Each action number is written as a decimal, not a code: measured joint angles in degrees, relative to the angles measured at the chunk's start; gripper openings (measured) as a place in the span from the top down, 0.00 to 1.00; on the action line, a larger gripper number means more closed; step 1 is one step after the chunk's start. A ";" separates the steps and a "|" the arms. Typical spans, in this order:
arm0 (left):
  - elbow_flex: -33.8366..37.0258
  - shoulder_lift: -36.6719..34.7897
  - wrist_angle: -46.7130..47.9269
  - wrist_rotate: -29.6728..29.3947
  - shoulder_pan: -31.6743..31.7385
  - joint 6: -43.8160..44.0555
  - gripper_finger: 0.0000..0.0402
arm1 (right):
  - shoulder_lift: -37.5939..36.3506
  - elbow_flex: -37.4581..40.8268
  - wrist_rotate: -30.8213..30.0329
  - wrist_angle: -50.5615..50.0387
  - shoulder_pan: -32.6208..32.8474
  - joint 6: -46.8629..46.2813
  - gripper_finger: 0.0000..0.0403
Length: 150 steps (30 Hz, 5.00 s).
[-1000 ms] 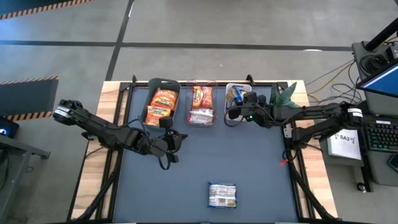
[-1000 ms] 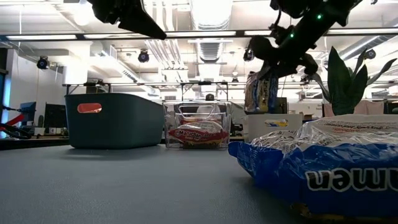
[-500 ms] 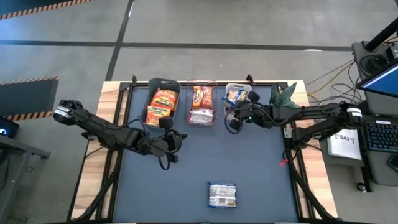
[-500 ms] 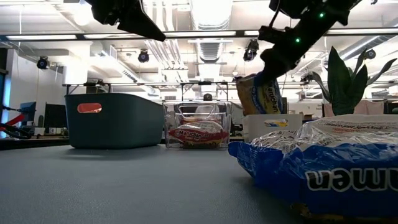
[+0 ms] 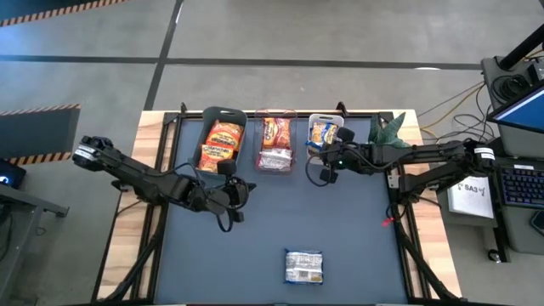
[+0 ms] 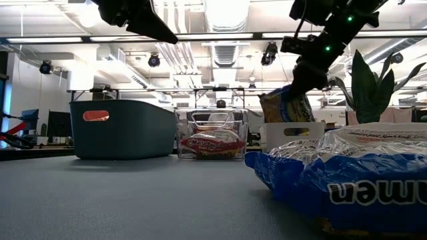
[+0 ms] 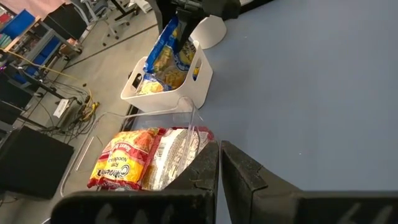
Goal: Sort Maruchan noodles
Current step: Put the blue noodle pack into the white bin
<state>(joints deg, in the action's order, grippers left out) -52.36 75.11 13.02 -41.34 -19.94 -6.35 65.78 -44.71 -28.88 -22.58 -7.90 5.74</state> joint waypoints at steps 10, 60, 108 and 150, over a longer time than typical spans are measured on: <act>0.00 1.98 -0.12 -0.02 0.00 -0.24 1.00 | 0.00 0.00 -1.08 0.14 0.00 -2.01 0.73; 0.00 2.36 -0.59 -0.09 -0.01 -0.44 1.00 | 0.35 -3.43 4.44 -4.19 0.13 -5.76 0.60; -0.31 2.40 -0.57 -0.06 -0.26 -0.66 1.00 | -4.68 -2.56 10.84 -5.33 -3.89 6.23 0.93; -1.53 8.81 -7.00 5.78 -9.81 11.69 1.00 | 3.91 -14.78 21.35 -2.05 31.71 -43.76 0.95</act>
<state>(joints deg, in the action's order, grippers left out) -53.88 83.92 6.01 -35.56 -29.76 5.34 69.69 -59.49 -7.53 -24.63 23.81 -38.02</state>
